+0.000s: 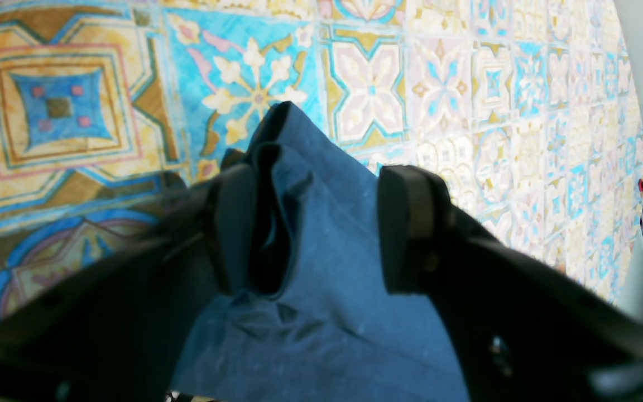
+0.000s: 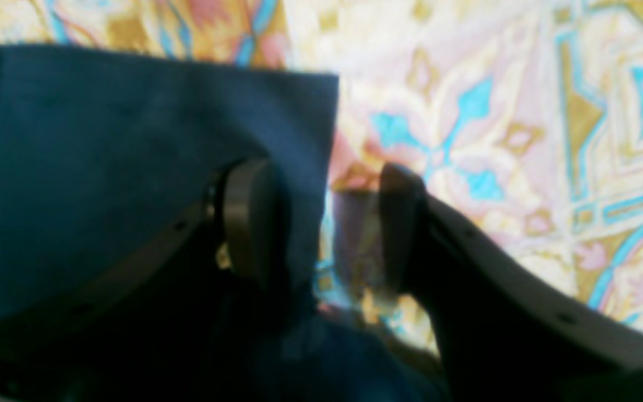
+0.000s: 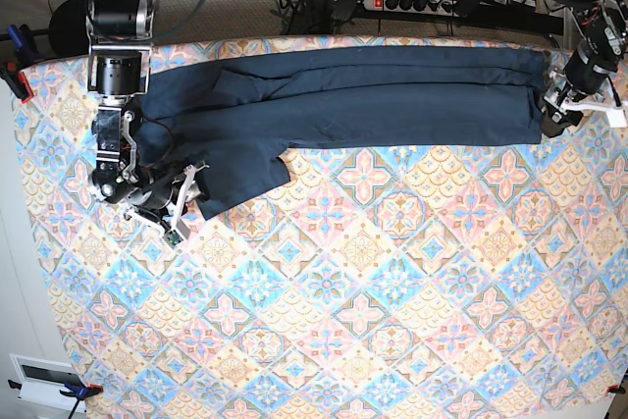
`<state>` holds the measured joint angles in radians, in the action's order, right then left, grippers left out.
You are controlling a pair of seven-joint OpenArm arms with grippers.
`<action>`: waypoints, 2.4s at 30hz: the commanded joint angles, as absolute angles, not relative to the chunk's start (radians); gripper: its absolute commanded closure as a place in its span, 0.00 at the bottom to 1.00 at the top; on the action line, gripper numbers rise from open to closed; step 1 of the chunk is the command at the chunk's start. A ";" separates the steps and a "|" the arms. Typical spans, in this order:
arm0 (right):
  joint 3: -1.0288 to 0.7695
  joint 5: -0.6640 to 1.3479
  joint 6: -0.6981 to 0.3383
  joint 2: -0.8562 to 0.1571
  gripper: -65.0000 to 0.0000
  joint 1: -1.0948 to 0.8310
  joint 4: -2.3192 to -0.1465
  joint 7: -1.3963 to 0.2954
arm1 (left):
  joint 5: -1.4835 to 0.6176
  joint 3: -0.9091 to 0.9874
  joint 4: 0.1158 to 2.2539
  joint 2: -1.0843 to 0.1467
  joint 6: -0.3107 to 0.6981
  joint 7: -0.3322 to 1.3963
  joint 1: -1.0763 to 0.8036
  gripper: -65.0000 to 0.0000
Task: Layout the t-shirt on the table in an organized manner, then fold the t-shirt properly
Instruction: 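Regrasp the folded edge near the right gripper's end, then pull the folded strip's ends apart with both grippers to straighten it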
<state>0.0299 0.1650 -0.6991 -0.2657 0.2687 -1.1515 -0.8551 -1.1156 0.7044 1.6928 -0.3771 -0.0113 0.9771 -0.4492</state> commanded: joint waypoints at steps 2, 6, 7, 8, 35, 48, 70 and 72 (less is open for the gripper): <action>0.027 0.170 -0.698 -0.260 0.55 0.292 -1.136 -0.834 | -1.127 0.711 1.710 -0.395 -0.005 0.964 -0.449 0.47; 0.028 0.170 -0.698 -0.255 0.56 0.292 -1.096 -0.829 | -1.127 0.711 1.710 -0.395 -0.005 0.964 -0.449 0.47; 0.028 0.170 -0.698 -0.255 0.56 0.291 -1.102 -0.832 | -1.127 0.711 1.710 -0.395 -0.005 0.964 -0.449 0.47; 0.028 0.170 -0.698 -0.255 0.58 0.288 -1.112 -0.835 | -1.127 0.711 1.710 -0.395 -0.005 0.964 -0.447 0.47; -0.246 0.702 -0.698 -0.272 0.99 -0.102 -1.828 -1.116 | -1.124 0.711 1.702 -0.395 -0.005 0.964 -0.427 0.47; -0.349 0.928 -0.698 -0.275 0.99 -0.472 -1.956 -1.188 | -1.122 0.710 1.701 -0.394 -0.005 0.964 -0.406 0.47; -0.479 0.929 -0.698 -0.309 0.61 -0.504 -1.957 -1.188 | -1.052 0.615 1.701 -0.518 -0.004 1.104 -0.415 0.46; -0.481 0.929 -0.698 -0.308 0.61 -0.486 -1.956 -1.187 | -1.012 0.598 1.701 -0.538 -0.004 1.125 -0.420 0.45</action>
<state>-0.4728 0.9089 -0.6952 -0.2932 -0.4915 -1.9377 -1.2091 -1.0115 0.5877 1.6871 -0.5137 -0.0036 1.1339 -0.4175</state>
